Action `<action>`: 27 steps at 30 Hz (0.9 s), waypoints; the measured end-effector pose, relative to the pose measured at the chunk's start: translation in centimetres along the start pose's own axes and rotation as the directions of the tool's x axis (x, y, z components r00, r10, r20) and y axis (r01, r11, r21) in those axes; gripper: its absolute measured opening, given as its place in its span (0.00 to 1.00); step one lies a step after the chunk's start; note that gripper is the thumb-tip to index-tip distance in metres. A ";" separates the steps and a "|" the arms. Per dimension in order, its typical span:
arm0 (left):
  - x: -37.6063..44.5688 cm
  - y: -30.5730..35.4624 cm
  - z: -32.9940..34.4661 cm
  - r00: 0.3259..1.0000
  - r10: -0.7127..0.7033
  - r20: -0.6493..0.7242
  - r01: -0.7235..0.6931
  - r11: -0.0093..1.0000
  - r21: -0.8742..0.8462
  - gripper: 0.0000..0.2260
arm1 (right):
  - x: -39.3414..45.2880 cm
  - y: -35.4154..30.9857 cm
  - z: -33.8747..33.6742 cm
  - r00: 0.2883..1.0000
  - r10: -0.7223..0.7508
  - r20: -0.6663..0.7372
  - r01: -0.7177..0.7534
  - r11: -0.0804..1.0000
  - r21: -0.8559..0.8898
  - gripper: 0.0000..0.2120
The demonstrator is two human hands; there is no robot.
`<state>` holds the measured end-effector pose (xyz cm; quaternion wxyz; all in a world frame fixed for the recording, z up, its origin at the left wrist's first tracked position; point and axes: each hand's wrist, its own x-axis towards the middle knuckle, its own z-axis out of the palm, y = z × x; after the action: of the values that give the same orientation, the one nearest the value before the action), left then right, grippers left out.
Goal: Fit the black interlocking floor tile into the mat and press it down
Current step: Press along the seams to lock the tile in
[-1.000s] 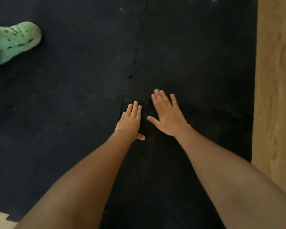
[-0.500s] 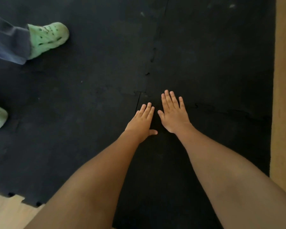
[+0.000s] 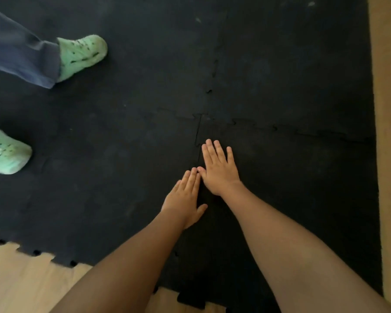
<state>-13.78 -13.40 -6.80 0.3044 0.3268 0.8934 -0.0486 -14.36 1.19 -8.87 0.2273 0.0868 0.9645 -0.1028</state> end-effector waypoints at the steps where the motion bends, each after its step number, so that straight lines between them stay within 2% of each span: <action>1: 0.2 0.3 -1.2 1.000 -0.004 0.023 0.004 1.000 -0.015 0.38 | 0.0 -0.5 -1.0 0.999 0.022 0.028 -0.022 1.000 -0.015 0.33; 3: -1.1 0.5 -2.7 0.992 -0.004 0.123 -0.001 0.999 0.044 0.37 | -0.9 -1.8 -2.5 0.991 0.067 0.113 -0.062 0.997 -0.053 0.35; 6: -6.8 -0.2 0.3 0.977 0.031 0.211 -0.051 0.995 0.087 0.41 | -5.3 -4.3 -1.0 0.968 0.038 0.249 -0.044 0.999 0.021 0.40; 11: -12.2 -0.6 5.2 0.977 0.005 0.211 -0.020 0.997 0.068 0.50 | -10.1 -6.8 4.4 0.945 -0.014 0.326 -0.051 0.980 0.191 0.41; 14: -11.5 -0.7 5.8 0.975 -0.011 0.224 -0.016 0.993 0.117 0.52 | -9.1 -6.7 5.5 0.948 -0.012 0.319 -0.056 0.977 0.205 0.39; 17: -10.8 -0.7 3.2 0.958 0.017 0.285 -0.058 0.989 0.136 0.49 | -9.5 -6.8 4.5 0.941 -0.010 0.339 -0.057 0.981 0.187 0.38; 19: -11.4 -0.5 2.2 0.958 0.015 0.286 -0.054 0.990 0.129 0.47 | -10.5 -7.1 4.4 0.962 0.001 0.273 -0.051 0.983 0.176 0.38; 21: -13.3 -0.2 3.4 0.954 0.023 0.300 -0.060 0.992 0.115 0.46 | -12.3 -8.2 5.7 0.980 -0.018 0.200 -0.016 0.986 0.169 0.37; 25: -17.5 0.1 8.5 0.941 -0.031 0.338 0.020 0.999 0.034 0.52 | -16.3 -10.9 10.7 0.977 0.009 0.215 -0.054 0.977 0.205 0.34; 27: -17.2 -0.5 8.6 0.944 -0.031 0.328 0.011 0.998 0.063 0.53 | -15.3 -10.8 10.7 0.966 0.012 0.260 -0.072 0.972 0.223 0.34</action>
<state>0.68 -25.75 -3.88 0.4387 0.3135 0.8317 -0.1326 1.34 -13.56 -9.51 0.3409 0.1189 0.9064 -0.2194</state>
